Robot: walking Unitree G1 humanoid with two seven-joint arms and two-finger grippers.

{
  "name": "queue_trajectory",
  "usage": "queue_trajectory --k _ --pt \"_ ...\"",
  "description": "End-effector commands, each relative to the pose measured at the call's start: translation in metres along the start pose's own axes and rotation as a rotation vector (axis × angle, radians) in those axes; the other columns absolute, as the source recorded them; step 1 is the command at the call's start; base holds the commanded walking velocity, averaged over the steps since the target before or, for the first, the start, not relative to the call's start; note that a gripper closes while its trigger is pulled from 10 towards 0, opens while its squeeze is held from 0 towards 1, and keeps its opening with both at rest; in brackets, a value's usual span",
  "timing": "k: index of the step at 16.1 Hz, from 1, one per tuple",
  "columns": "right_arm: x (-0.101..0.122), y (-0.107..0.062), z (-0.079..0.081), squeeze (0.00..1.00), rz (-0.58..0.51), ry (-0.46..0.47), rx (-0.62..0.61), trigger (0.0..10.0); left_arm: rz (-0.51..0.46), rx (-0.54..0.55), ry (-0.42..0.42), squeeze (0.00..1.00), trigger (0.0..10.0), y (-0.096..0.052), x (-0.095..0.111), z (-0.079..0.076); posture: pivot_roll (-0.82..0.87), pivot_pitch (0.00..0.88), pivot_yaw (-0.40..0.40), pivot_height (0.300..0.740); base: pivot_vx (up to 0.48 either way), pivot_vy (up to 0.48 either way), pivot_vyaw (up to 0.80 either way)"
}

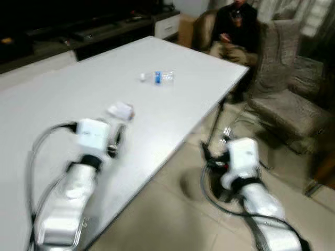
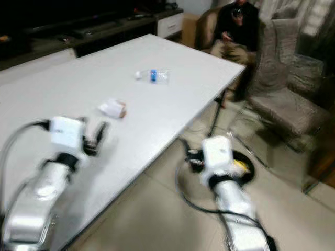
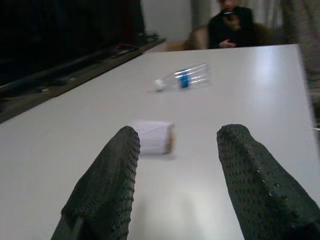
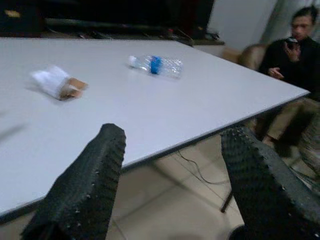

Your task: Picking trash to rubbish bin

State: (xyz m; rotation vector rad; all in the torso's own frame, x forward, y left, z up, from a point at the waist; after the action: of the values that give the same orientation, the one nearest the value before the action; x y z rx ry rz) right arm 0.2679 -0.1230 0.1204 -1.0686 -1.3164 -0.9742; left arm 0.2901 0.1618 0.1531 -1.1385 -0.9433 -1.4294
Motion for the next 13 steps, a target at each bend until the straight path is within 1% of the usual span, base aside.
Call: queue_trajectory --k 1,5,6,8,9,13 --pt "0.0052 0.0019 0.0047 0.00 -0.025 0.010 0.013 10.0 -0.006 0.011 0.013 0.00 10.0 0.0003 0.0019 0.0054 -0.03 0.000 -0.038 0.740 0.390 0.000 0.00" --pt "0.0042 0.0022 0.0049 0.00 -0.020 0.015 0.012 10.0 -0.004 0.003 0.013 0.00 10.0 0.0007 0.0005 0.0042 -0.03 0.000 -0.038 0.740 0.394 0.000 0.00" --pt "0.0020 0.0019 0.0023 0.00 -0.009 0.041 -0.003 10.0 -0.002 0.000 0.015 0.00 10.0 0.0010 0.0002 0.0033 -0.03 0.000 -0.038 0.740 0.386 0.000 -0.41" --pt "0.0023 0.0022 0.0022 0.00 -0.011 0.037 0.001 10.0 0.000 -0.001 0.015 0.00 10.0 0.0009 -0.0001 0.0034 -0.03 0.000 -0.037 0.740 0.388 0.000 -0.80" --pt "0.0023 0.0025 0.0027 0.00 -0.012 0.023 0.006 10.0 0.002 0.000 0.016 0.00 10.0 0.0005 -0.0009 0.0037 -0.03 0.000 -0.036 0.740 0.390 0.000 0.00" --pt "0.0007 0.0028 0.0042 0.00 -0.006 0.023 0.008 10.0 0.014 0.011 0.025 0.00 10.0 -0.0002 -0.0034 0.0067 -0.03 0.000 -0.034 0.740 0.388 0.000 0.00"
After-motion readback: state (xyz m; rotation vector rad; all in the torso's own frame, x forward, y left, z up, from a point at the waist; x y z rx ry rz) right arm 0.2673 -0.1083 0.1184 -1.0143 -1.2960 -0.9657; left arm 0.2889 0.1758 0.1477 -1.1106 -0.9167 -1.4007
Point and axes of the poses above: a point about 5 cm out from each wrist's last joint towards the gripper, its own y axis pointing out of the wrist towards the gripper, its own x axis along the axis of the wrist's last joint, z = x × y, the point moved 3 cm from there along y, pointing out of the wrist towards the gripper, and after that the axes turned 2 degrees about y, right-handed, at the moved point
